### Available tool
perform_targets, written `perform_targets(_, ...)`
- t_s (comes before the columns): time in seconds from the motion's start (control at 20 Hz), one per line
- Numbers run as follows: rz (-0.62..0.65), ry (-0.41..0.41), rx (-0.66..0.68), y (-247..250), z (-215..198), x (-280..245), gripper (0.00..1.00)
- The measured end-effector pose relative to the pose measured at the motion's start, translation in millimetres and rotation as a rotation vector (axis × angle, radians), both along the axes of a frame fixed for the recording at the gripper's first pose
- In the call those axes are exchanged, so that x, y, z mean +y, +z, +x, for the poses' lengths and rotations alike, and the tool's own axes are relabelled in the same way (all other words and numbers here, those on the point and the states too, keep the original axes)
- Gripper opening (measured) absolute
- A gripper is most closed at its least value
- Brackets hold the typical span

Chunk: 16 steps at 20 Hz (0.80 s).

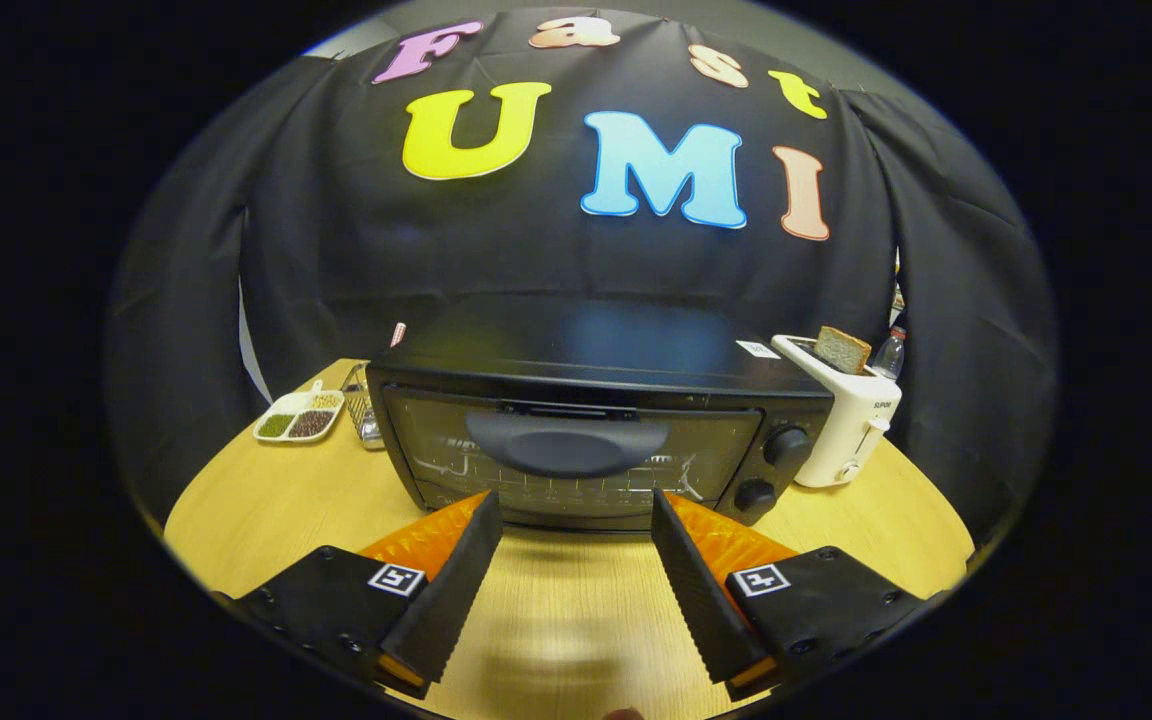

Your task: Open the toaster oven, put the food inside, and close the toaster oven door.

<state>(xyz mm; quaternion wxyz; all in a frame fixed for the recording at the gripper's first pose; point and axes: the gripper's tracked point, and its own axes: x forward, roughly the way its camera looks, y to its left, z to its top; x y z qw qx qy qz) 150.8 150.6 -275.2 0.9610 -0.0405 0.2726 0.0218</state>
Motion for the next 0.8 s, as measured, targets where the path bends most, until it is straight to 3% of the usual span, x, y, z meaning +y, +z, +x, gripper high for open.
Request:
perform_targets(0.25,0.025,0.000,-0.078,35.3,-7.0,-12.2,0.96)
perform_targets(0.8,-0.020,0.036,-0.278,130.3,-88.0,-66.2,0.95)
